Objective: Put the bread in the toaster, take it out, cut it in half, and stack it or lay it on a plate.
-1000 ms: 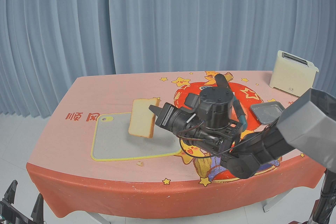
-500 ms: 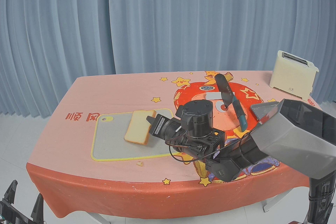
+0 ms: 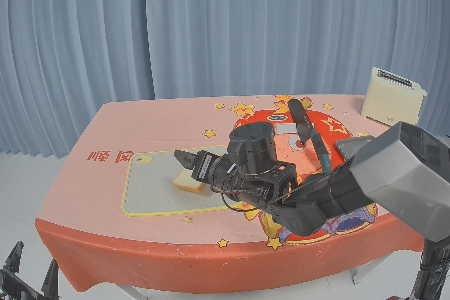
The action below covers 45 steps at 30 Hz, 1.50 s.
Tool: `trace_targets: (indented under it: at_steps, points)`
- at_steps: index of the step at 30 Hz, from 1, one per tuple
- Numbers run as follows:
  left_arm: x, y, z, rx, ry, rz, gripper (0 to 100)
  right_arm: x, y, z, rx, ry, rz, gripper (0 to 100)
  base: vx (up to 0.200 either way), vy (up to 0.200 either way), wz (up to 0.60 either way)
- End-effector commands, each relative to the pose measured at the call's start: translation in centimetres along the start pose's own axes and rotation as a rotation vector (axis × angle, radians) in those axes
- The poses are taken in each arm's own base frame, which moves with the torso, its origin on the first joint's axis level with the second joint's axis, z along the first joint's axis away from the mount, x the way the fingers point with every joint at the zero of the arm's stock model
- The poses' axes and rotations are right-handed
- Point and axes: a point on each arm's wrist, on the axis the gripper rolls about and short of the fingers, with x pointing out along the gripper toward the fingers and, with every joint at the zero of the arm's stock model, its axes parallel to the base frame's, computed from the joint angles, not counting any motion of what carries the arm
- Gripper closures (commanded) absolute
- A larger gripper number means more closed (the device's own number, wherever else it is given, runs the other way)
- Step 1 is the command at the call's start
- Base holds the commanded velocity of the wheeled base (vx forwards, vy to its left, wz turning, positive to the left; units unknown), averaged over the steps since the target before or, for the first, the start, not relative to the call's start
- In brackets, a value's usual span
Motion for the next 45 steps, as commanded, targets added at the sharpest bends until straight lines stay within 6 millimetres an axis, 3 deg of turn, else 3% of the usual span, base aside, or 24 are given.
trace_targets:
  at_steps: [1, 5, 17, 24, 33, 45]
  points:
    - [0.0, 0.0, -0.5, -0.001, 0.003, -0.001, 0, -1.5, 2.5, 2.4, -0.005, -0.009, -0.006, 0, 0.000, 0.000, 0.00]
    - [0.0, 0.0, -0.5, -0.001, 0.003, -0.001, 0, -1.5, 2.8, 1.7, 0.008, 0.062, -0.061, 0, 0.000, 0.000, 0.00]
    - [0.0, 0.0, -0.5, -0.001, 0.003, 0.001, 0, -2.4, 4.5, 4.2, 0.170, 0.190, -0.227, 0, 0.000, 0.000, 0.00]
    - [0.0, 0.0, -0.5, -0.001, 0.003, -0.001, 0, -2.5, 4.3, 3.7, 0.182, 0.234, -0.268, 0, 0.000, 0.000, 0.00]
    - [0.0, 0.0, -0.5, -0.001, 0.003, -0.001, 0, -1.5, 3.5, 1.4, 0.184, 0.282, -0.309, 0, 0.000, 0.000, 0.00]
    - [0.0, 0.0, -0.5, -0.001, 0.003, -0.001, 0, -0.4, 3.7, 1.3, 0.189, 0.272, -0.290, 0, 0.000, 0.000, 0.00]
